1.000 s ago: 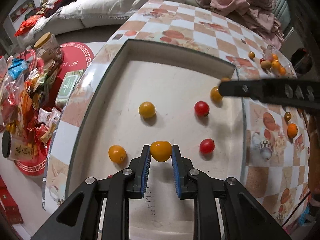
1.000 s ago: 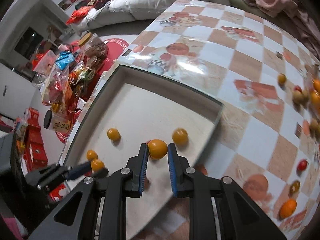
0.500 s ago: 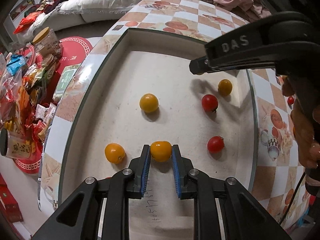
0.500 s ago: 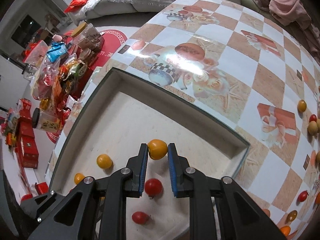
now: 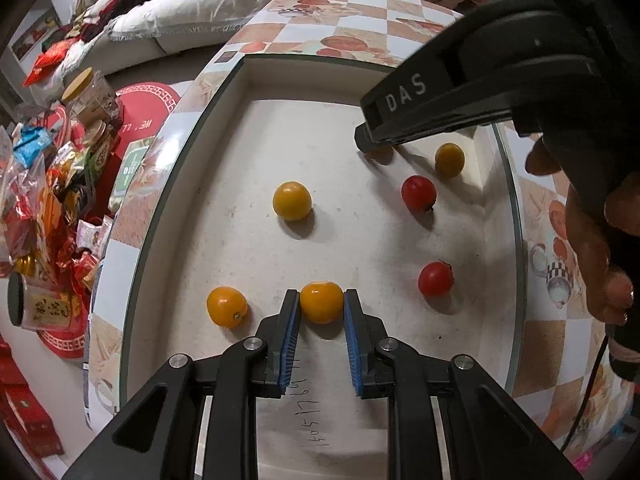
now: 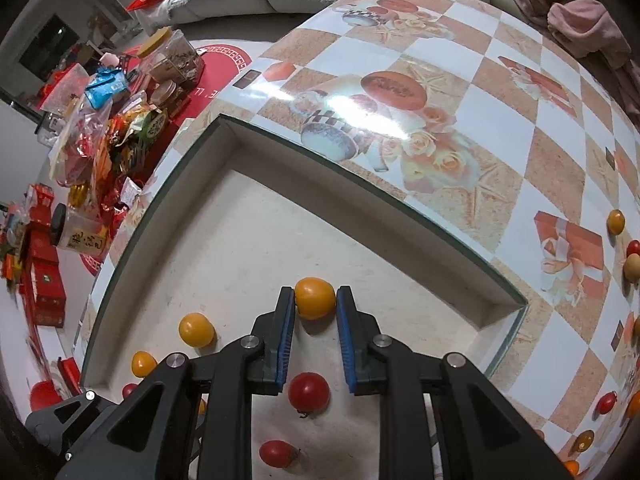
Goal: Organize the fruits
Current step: 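Open both tools to drop the yellow tomatoes into the tray, then grasp a yellow tomato with the left tool while the right tool grasps a red tomato, then carry both tomatoes over the white tray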
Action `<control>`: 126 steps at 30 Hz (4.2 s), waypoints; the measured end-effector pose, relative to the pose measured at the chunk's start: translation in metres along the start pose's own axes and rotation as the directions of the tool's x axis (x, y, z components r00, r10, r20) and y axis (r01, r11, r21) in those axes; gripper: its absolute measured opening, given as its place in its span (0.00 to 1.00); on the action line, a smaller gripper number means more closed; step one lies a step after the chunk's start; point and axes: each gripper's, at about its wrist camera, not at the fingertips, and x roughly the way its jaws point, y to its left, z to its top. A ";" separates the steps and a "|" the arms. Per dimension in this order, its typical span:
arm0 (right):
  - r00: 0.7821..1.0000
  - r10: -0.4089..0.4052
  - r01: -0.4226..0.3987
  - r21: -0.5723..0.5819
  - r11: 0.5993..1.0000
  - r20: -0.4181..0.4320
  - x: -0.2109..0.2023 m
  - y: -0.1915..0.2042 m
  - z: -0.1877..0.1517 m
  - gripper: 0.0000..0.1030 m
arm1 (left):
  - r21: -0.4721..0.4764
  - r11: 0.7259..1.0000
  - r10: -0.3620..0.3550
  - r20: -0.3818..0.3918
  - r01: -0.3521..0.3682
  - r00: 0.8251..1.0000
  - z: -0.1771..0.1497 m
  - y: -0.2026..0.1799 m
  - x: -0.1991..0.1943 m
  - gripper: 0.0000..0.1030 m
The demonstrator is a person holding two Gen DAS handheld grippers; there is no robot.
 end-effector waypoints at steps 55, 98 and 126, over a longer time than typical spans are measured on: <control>0.973 -0.213 0.129 0.549 0.826 0.092 -0.113 -0.241 -0.151 0.75 | 0.220 0.973 -0.081 0.078 0.062 0.994 0.193 -0.209 0.048 0.75; 0.977 -0.165 0.067 0.530 0.845 0.139 -0.109 -0.235 -0.146 0.32 | 0.294 0.935 -0.224 0.059 0.198 0.973 0.169 -0.216 0.024 0.22; 0.992 -0.099 0.060 0.406 0.912 0.076 -0.124 -0.147 -0.175 0.32 | 0.156 0.977 -0.158 0.059 0.147 0.986 0.071 -0.111 -0.049 0.22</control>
